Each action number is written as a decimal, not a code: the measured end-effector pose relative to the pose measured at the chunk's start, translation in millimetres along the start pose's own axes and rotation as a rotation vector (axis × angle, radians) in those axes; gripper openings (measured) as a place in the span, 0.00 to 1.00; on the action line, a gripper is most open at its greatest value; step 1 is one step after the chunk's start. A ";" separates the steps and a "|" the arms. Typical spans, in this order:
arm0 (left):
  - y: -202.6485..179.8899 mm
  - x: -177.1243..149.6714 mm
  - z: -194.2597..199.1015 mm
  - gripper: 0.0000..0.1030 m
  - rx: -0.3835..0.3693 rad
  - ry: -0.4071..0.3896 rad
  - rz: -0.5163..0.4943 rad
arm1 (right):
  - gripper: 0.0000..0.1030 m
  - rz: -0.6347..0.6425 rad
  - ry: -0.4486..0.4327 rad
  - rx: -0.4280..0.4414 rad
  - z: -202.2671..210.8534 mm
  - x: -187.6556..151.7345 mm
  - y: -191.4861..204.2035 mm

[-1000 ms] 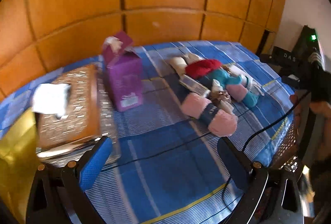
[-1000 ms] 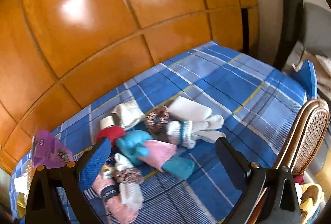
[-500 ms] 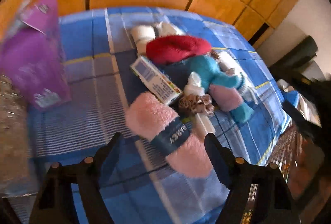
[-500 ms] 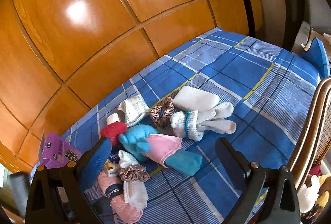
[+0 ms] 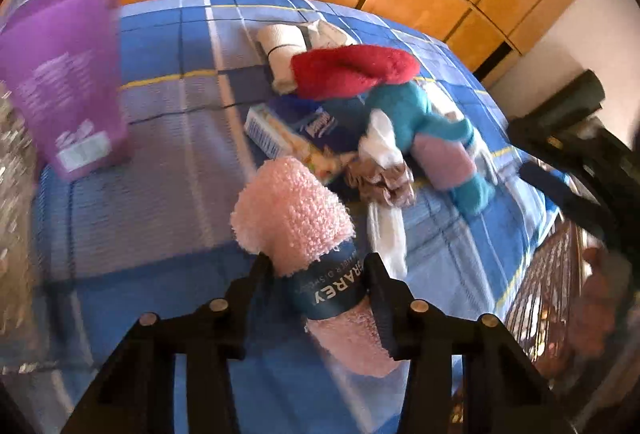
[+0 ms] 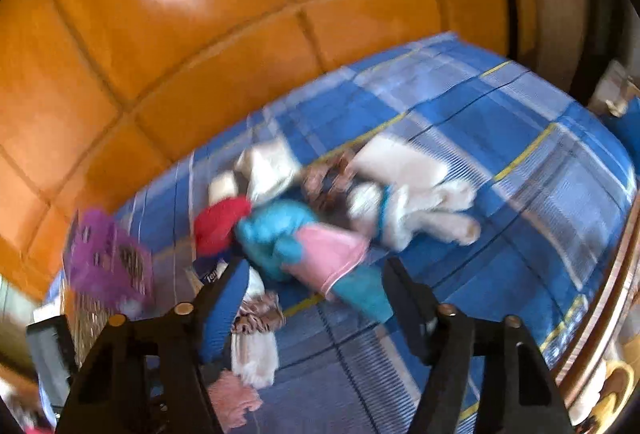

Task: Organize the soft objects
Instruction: 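Reach the left tool to the pink towel roll and close on it, then carry the towel roll to the gold tray while the right tool grasps the white cloth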

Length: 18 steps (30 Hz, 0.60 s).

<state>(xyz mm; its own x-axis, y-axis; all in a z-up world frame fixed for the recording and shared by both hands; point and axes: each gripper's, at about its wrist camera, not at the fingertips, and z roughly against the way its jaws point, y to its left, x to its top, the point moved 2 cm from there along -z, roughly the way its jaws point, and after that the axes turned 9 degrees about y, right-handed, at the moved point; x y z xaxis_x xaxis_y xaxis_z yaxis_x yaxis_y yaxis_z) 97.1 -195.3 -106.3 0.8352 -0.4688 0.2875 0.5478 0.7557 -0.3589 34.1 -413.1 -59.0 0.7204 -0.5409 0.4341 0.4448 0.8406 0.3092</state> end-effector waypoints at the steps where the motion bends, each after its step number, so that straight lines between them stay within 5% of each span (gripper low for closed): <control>1: 3.6 -7.4 4.5 0.45 -0.001 0.004 -0.004 | 0.67 0.029 0.045 -0.001 -7.8 -0.2 7.2; 5: 18.9 -28.8 15.7 0.45 0.000 0.002 0.007 | 0.67 0.136 0.205 -0.011 -45.3 -8.6 41.4; 9: 29.3 -37.4 17.2 0.48 0.012 -0.022 0.021 | 0.66 0.192 0.257 -0.086 -79.7 -11.7 60.7; 11: 28.5 -36.5 14.9 0.50 0.024 -0.032 0.014 | 0.38 0.213 0.297 -0.182 -99.1 -15.1 59.9; 15: 24.9 -32.4 7.3 0.55 0.044 -0.049 -0.002 | 0.35 0.205 0.298 -0.186 -98.5 -18.0 54.5; 18: 19.9 -30.7 7.6 0.46 0.057 -0.042 -0.024 | 0.35 0.174 0.303 -0.168 -96.3 -17.6 48.5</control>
<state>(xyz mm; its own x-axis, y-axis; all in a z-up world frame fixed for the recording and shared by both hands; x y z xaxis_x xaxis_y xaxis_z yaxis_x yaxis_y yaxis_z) 82.0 -162.4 -115.5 0.8186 -0.4681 0.3329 0.5626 0.7702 -0.3004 94.2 -359.9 -133.1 0.9063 -0.3775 0.1901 0.3648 0.9258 0.0990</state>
